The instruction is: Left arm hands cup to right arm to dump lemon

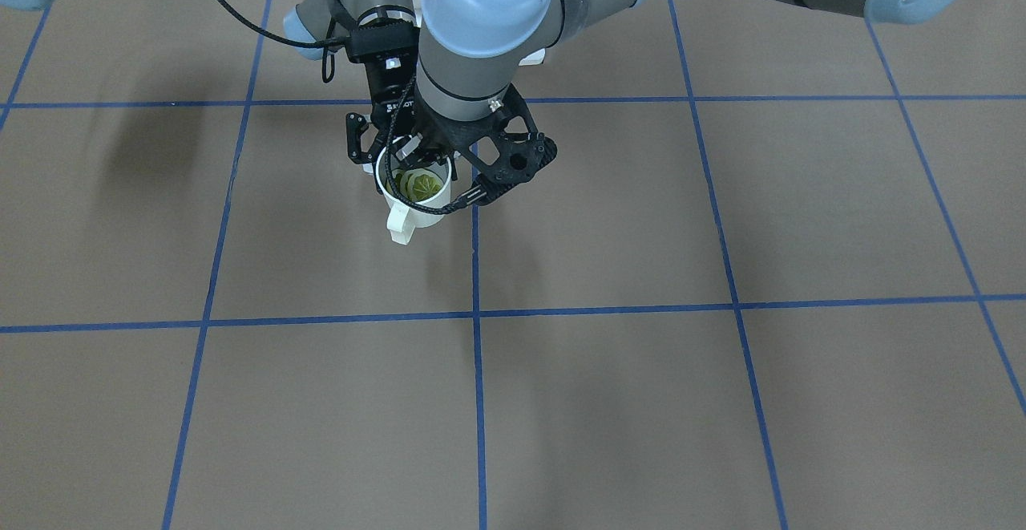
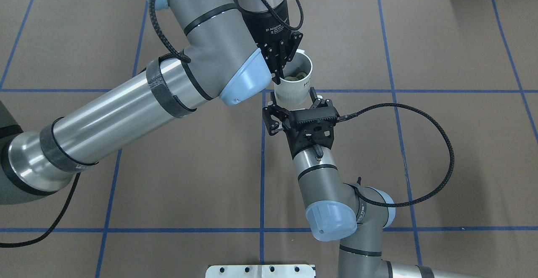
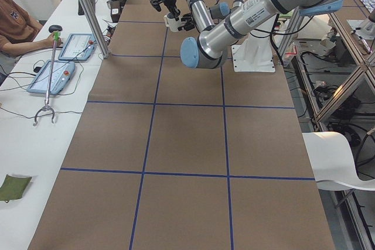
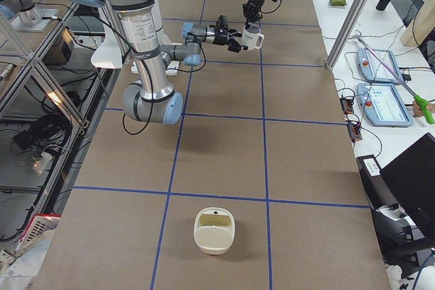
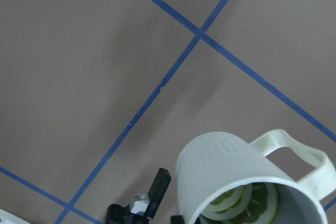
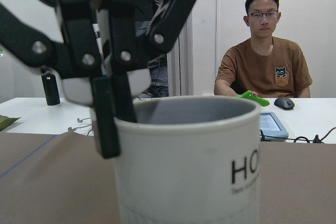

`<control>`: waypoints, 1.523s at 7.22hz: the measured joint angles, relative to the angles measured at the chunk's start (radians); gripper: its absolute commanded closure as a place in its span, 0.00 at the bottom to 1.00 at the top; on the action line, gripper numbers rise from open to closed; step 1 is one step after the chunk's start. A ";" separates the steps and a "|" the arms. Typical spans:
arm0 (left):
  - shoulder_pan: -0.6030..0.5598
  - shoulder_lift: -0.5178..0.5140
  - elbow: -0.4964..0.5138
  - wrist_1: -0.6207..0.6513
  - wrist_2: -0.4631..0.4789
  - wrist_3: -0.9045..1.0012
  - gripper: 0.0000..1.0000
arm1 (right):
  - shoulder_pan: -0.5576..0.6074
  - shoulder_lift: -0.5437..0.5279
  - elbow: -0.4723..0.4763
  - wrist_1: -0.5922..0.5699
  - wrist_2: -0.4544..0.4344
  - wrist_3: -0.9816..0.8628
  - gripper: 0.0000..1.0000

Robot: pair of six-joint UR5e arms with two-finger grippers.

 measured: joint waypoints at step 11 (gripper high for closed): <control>0.026 -0.004 -0.031 0.026 -0.001 -0.003 0.00 | -0.009 -0.007 -0.006 0.005 0.001 -0.001 0.76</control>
